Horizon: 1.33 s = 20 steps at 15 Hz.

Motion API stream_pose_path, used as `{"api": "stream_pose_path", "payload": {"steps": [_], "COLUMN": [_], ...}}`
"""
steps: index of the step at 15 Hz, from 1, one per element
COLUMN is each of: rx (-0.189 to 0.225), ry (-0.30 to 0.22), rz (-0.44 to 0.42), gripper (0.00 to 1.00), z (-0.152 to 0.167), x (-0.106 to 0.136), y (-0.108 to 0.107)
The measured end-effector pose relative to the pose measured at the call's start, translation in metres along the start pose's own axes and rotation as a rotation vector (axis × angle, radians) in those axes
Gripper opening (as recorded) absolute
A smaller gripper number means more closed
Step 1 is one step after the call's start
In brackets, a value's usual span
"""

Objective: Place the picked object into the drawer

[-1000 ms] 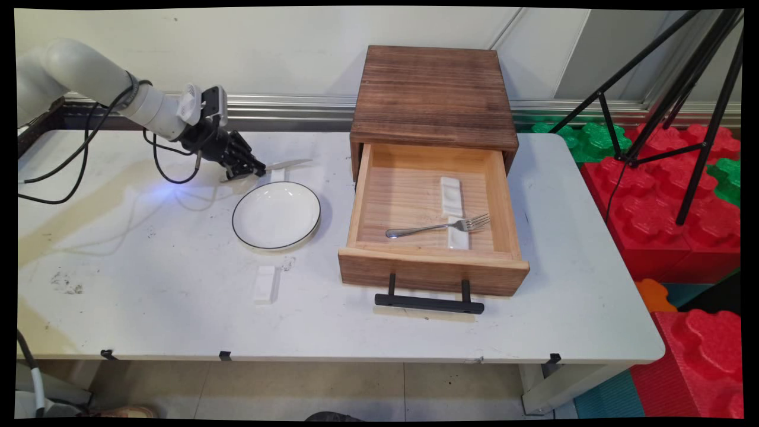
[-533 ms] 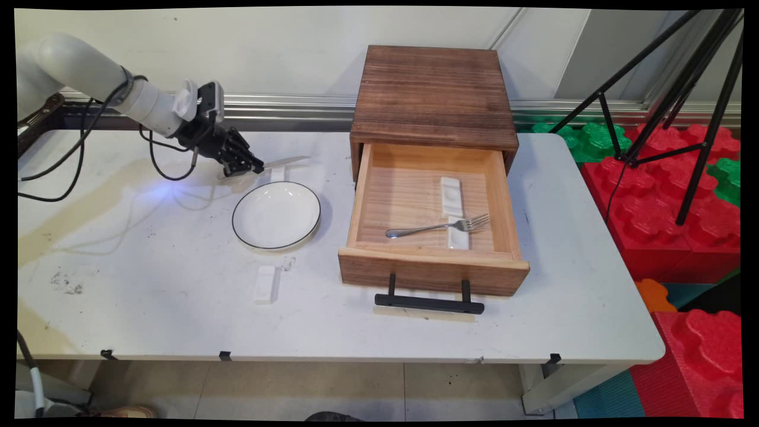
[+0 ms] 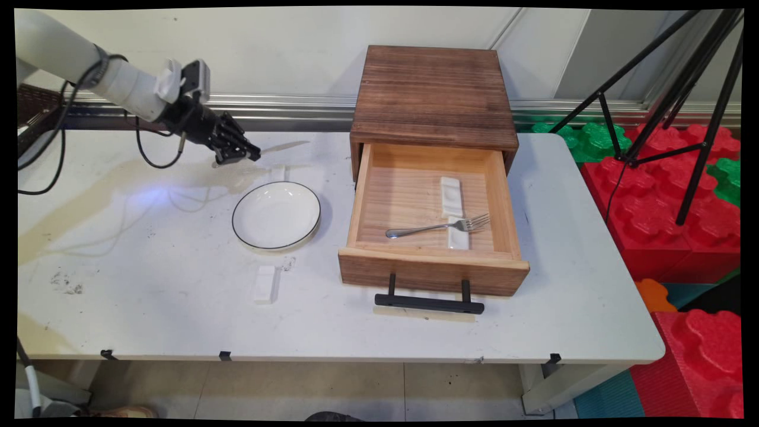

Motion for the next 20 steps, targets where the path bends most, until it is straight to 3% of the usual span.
{"api": "stream_pose_path", "payload": {"steps": [5, 11, 20], "rx": [-0.008, -0.038, -0.071], "ry": [0.051, 0.154, 0.232], "rz": [0.001, 0.009, 0.028], "gripper": [0.00, 0.00, 0.00], "z": [-0.029, -0.062, -0.056], "x": [0.021, 0.071, 0.152], "y": [0.011, 0.036, 0.076]}}
